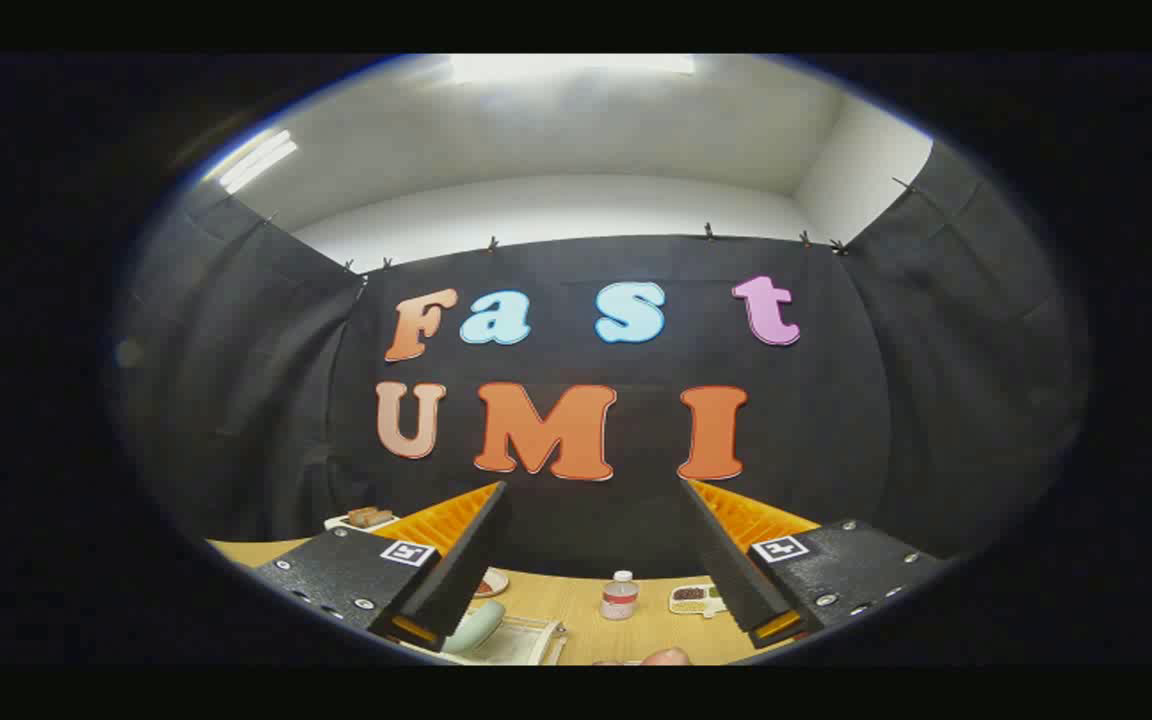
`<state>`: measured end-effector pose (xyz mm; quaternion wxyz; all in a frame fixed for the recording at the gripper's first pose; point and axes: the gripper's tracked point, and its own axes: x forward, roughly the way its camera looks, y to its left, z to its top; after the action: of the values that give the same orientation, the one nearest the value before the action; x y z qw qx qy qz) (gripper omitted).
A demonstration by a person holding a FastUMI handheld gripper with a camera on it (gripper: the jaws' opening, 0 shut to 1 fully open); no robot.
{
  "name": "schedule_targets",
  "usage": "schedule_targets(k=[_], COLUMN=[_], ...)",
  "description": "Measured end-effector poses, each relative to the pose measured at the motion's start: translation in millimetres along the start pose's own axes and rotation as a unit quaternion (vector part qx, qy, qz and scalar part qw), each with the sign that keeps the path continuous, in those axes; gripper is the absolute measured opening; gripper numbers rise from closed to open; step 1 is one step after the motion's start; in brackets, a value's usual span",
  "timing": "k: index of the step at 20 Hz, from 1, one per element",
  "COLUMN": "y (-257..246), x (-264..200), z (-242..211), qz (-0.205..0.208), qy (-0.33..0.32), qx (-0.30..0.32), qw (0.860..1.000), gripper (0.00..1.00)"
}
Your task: Take the plate from the dish rack, then take the spoon from the basket and place it into the plate.
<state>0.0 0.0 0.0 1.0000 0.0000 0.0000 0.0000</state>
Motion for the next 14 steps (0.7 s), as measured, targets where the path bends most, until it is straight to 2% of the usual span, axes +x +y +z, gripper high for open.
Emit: schedule_targets(k=[14], y=[22.2], x=[6.4], z=[-24.0], qz=[0.022], qy=[0.045], qx=[-0.009], qw=[0.999], gripper=[1.0])
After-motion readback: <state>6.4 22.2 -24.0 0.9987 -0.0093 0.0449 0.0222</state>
